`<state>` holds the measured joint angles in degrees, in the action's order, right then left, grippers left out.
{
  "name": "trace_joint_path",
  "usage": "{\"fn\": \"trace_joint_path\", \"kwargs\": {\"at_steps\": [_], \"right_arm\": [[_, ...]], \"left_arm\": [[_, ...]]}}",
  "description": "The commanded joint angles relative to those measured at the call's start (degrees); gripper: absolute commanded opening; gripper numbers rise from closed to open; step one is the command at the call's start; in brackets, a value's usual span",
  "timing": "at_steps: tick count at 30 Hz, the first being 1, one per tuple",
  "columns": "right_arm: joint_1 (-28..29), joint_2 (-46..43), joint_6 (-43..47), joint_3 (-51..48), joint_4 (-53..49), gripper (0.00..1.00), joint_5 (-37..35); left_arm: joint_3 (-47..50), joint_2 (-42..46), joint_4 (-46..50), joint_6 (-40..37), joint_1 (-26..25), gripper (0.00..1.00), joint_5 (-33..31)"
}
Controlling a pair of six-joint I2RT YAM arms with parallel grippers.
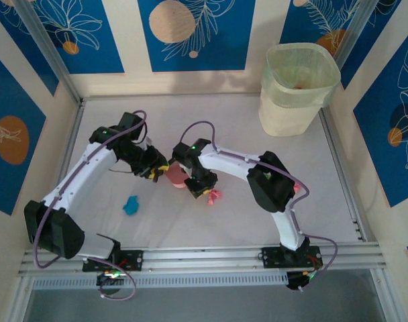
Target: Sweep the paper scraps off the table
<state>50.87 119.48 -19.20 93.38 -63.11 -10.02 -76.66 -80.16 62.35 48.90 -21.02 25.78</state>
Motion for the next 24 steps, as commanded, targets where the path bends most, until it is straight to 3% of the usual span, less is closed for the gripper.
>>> {"fn": "trace_joint_path", "kwargs": {"at_steps": [1, 9, 14, 24], "right_arm": [[-0.5, -0.9, -2.3, -2.2, 0.6, 0.00, 1.7], [-2.7, -1.3, -2.4, -3.7, 2.3, 0.00, 1.4], [-3.7, -1.0, -2.4, -4.2, 2.6, 0.00, 1.2], [-6.0, -2.4, -1.6, -6.6, 4.7, 0.00, 0.3]], "left_arm": [[-6.0, -0.4, 3.0, -0.3, -0.2, 0.00, -1.5], [-17.1, -8.2, 1.5, -0.2, -0.3, 0.00, -9.9], [-24.3, -17.3, 2.8, -2.0, -0.7, 0.00, -7.7], [-29.6, -24.8, 2.5, -2.7, -3.2, 0.00, -1.5]]}}
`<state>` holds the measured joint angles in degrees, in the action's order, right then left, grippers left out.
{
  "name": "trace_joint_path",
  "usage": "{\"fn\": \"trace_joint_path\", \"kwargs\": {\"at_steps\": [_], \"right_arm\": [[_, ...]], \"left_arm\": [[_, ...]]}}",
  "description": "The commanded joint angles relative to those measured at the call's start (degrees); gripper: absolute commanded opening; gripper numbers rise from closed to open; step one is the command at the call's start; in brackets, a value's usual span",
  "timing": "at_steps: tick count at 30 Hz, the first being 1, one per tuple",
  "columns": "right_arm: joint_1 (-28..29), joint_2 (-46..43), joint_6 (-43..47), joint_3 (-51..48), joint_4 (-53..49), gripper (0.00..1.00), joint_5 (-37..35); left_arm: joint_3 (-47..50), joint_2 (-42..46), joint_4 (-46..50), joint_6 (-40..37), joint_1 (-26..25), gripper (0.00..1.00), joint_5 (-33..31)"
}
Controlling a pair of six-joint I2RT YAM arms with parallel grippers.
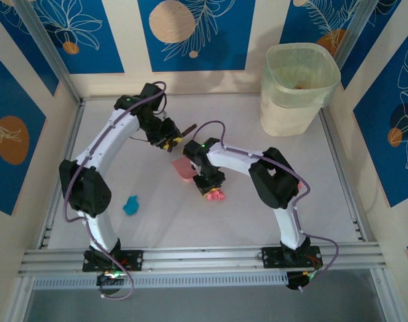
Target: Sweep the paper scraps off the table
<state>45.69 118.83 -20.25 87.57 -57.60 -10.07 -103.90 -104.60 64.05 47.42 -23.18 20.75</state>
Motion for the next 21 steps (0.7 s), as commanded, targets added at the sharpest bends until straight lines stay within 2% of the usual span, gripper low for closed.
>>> {"fn": "trace_joint_path", "kwargs": {"at_steps": [1, 7, 12, 21], "right_arm": [[-1.0, -1.8, -0.5, -0.9, -0.7, 0.00, 0.2], [-2.0, -1.7, 0.4, 0.4, -0.4, 0.00, -0.8], [-2.5, -1.7, 1.1, 0.3, 0.4, 0.00, -1.8], [-3.1, -1.2, 2.7, 1.0, 2.8, 0.00, -3.5]], "left_arm": [[-2.0, -0.2, 0.6, -1.1, -1.2, 0.00, 4.0], [2.6, 3.4, 0.3, -0.2, -2.1, 0.00, 10.0], [8.1, 9.1, -0.1, 1.3, -2.1, 0.00, 11.1], [11.8, 13.6, -1.9, 4.7, -1.3, 0.00, 13.7]]}}
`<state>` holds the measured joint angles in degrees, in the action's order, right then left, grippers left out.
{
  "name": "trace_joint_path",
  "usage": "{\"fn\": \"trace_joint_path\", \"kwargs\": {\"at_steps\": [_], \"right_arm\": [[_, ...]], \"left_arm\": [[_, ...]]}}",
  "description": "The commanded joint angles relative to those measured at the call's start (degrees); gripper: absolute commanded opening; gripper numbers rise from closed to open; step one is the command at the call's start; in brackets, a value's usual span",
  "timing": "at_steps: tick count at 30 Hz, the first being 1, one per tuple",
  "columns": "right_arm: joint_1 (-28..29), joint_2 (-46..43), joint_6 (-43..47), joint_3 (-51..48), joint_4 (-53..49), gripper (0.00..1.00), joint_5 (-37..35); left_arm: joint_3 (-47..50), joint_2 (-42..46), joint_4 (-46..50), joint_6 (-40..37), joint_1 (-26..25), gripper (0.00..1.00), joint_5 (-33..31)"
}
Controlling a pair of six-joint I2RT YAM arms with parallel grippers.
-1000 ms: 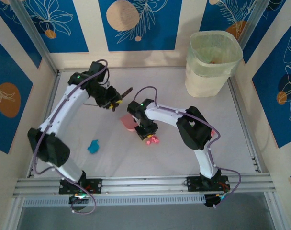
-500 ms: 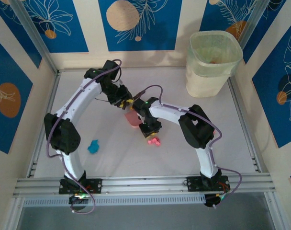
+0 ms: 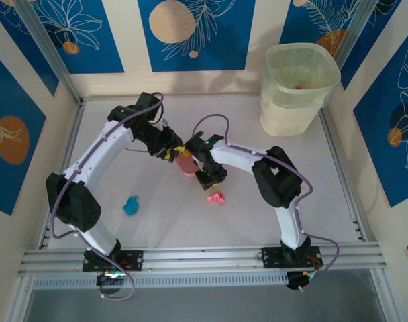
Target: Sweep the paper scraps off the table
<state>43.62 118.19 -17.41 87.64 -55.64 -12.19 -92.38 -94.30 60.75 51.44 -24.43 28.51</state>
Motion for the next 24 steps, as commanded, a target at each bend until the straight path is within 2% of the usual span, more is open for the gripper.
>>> {"fn": "trace_joint_path", "kwargs": {"at_steps": [1, 15, 24], "right_arm": [[-1.0, -0.5, 0.2, 1.1, 1.1, 0.00, -1.7], [1.7, -2.1, 3.9, -0.2, 5.1, 0.00, -3.8], [6.7, -4.6, 6.9, -4.2, 11.6, 0.00, -10.0]], "left_arm": [[0.1, 3.7, 1.9, 0.7, 0.2, 0.00, 5.2], [-0.6, 9.1, 4.3, 3.0, 8.4, 0.00, -2.8], [2.6, 15.3, 5.5, 4.3, 12.7, 0.00, -7.5]]}}
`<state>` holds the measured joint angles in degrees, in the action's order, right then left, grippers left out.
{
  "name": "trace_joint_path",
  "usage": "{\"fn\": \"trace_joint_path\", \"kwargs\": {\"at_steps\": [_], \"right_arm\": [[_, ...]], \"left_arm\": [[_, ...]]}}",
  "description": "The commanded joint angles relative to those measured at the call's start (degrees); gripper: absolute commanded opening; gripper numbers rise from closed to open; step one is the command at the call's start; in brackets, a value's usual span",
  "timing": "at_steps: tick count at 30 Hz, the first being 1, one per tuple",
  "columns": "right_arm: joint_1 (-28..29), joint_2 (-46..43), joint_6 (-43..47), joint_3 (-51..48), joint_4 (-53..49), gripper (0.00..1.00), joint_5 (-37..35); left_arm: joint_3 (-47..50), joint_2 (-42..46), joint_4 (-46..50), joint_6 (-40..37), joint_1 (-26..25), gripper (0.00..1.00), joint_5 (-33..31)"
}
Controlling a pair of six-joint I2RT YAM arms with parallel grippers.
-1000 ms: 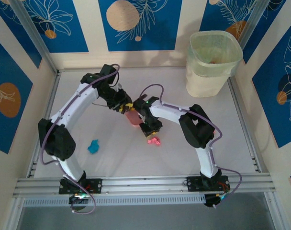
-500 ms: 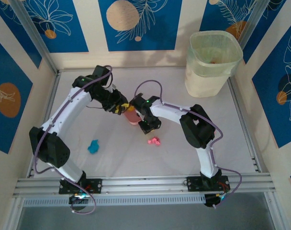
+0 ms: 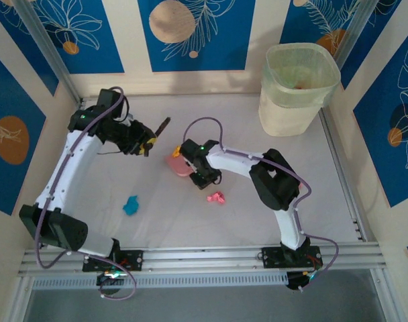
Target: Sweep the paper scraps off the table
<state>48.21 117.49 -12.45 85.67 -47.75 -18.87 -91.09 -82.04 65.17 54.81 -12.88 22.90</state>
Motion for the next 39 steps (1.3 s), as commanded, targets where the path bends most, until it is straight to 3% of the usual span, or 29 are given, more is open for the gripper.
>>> {"fn": "trace_joint_path", "kwargs": {"at_steps": [1, 20, 23, 28, 35, 39], "right_arm": [[2.6, -4.7, 2.3, -2.8, 4.9, 0.00, -3.8], [5.0, -4.7, 4.0, -1.9, 7.1, 0.00, -5.6], [4.9, -4.7, 4.0, -1.8, 7.0, 0.00, -5.5], [4.8, -4.7, 3.9, -1.9, 7.0, 0.00, -4.5], [6.5, -6.0, 4.5, -2.6, 7.0, 0.00, -3.4], [8.3, -7.2, 5.1, -2.8, 4.9, 0.00, -3.3]], "left_arm": [[2.1, 3.5, 0.9, 1.0, 1.4, 0.00, -1.4], [12.4, 5.4, -7.7, 3.4, -0.5, 0.00, 15.1], [13.0, 6.5, -7.9, 3.8, -0.5, 0.00, 15.3], [10.4, 7.8, -5.4, 3.7, 0.3, 0.00, 10.4], [4.0, 10.5, 4.1, 3.5, 2.1, 0.00, -4.7], [5.1, 15.6, 12.1, 6.7, 2.1, 0.00, -12.9]]}}
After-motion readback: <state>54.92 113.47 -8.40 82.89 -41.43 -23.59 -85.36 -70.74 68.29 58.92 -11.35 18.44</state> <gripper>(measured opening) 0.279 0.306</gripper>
